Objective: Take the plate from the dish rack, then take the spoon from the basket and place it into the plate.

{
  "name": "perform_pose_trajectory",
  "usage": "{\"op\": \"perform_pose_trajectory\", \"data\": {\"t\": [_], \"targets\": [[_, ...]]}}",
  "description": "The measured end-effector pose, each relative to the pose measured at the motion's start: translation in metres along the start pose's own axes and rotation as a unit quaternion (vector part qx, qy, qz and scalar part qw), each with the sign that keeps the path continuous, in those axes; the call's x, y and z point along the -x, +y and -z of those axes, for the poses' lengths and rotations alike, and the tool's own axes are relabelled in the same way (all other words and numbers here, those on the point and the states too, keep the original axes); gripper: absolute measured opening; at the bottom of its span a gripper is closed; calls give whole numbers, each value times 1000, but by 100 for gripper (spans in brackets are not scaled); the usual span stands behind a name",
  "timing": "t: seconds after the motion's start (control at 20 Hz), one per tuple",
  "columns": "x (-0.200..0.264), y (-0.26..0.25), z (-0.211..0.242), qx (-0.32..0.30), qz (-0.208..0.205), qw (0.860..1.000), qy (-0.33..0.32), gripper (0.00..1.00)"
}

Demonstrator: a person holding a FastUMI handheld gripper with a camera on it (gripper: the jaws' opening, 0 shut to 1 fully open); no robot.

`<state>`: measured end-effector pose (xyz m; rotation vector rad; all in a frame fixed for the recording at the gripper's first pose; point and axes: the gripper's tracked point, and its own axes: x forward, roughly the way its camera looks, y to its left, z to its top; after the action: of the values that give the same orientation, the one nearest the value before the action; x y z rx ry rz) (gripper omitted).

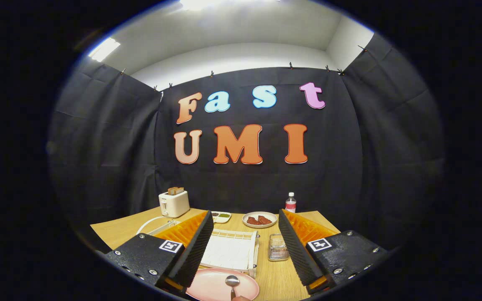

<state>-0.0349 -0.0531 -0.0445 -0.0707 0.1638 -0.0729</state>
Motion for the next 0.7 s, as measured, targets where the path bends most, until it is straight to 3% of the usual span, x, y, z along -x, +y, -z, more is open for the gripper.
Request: {"op": "perform_pose_trajectory", "data": {"t": [0.7], "targets": [[-2, 5, -13, 6, 7, 1000, -14, 93]]}}
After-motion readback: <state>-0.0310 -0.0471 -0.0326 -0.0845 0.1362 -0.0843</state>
